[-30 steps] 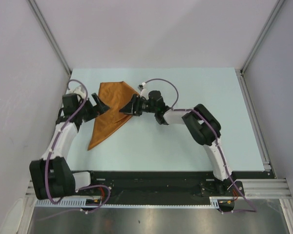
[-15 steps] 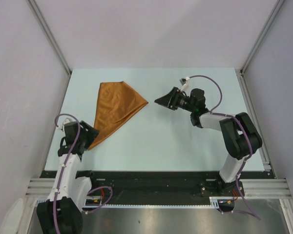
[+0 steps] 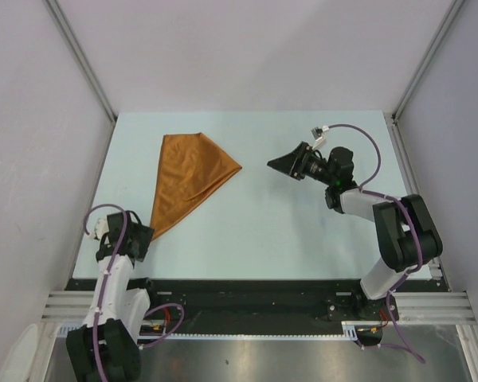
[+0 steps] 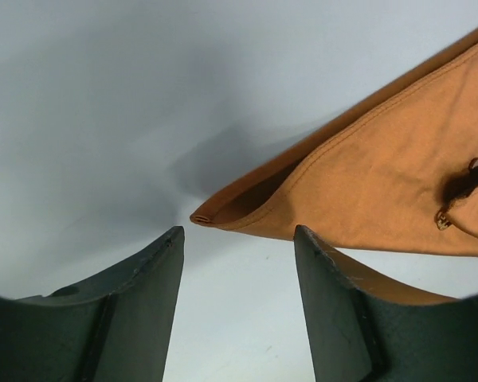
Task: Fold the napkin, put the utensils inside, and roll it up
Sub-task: Fold the napkin
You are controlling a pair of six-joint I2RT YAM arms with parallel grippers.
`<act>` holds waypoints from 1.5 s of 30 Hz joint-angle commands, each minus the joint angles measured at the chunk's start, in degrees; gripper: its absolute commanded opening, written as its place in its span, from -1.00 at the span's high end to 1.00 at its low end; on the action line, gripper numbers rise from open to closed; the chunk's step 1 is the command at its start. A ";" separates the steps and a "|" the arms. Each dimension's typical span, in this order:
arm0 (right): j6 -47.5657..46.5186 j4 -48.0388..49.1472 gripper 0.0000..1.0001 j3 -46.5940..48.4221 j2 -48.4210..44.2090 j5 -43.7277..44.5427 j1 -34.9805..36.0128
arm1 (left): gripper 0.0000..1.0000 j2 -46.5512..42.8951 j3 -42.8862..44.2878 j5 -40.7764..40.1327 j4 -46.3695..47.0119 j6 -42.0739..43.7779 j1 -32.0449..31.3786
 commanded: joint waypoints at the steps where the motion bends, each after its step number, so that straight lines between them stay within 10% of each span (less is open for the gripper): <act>1: 2.54 6.52 -0.28 -0.32 1.34 -2.27 -0.83 | -0.22 -0.33 -0.54 -0.87 1.91 -4.09 1.27; 31: 3.08 7.05 -0.27 -3.22 1.17 -1.40 -2.58 | 0.35 -3.49 -6.78 -0.88 4.29 -6.73 3.55; 36: 3.08 6.87 -0.28 -3.48 0.91 -1.57 -2.59 | 1.00 -2.79 -5.56 -0.97 8.06 -0.86 3.55; 45: 2.64 6.08 -0.27 -2.96 1.78 -2.10 -2.76 | 1.00 5.29 4.19 4.99 22.47 14.60 2.16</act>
